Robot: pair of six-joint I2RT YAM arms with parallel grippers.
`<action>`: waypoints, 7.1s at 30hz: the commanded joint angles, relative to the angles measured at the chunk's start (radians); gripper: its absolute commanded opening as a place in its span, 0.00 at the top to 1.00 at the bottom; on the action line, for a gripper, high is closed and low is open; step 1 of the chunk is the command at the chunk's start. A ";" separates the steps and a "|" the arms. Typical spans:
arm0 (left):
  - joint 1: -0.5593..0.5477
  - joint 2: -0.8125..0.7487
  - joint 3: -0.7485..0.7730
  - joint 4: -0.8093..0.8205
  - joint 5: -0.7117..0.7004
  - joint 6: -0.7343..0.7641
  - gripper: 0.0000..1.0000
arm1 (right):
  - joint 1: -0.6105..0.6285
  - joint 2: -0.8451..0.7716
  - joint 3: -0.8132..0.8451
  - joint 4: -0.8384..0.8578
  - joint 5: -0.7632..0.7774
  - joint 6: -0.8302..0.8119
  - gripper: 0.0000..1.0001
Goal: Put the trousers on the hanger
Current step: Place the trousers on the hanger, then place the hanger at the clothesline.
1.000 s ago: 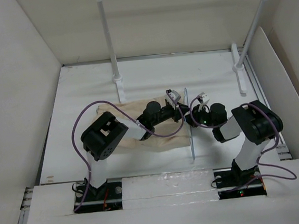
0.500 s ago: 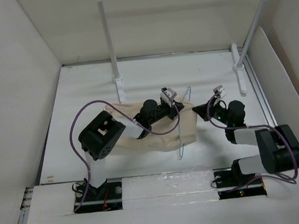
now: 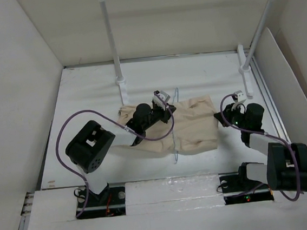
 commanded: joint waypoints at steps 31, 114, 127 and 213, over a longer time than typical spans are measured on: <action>0.019 -0.250 -0.032 -0.174 -0.094 0.085 1.00 | -0.036 0.081 0.047 -0.034 0.081 -0.093 1.00; -0.137 -0.431 0.639 -0.712 -0.522 -0.211 1.00 | 0.822 0.011 0.370 0.580 0.446 0.533 1.00; -0.137 -0.433 0.653 -0.731 -0.534 -0.172 0.65 | 0.544 -0.097 0.470 0.331 0.104 0.564 1.00; -0.091 -0.522 0.530 -0.744 -0.506 -0.152 0.46 | 0.193 0.825 1.332 0.691 0.164 1.206 0.00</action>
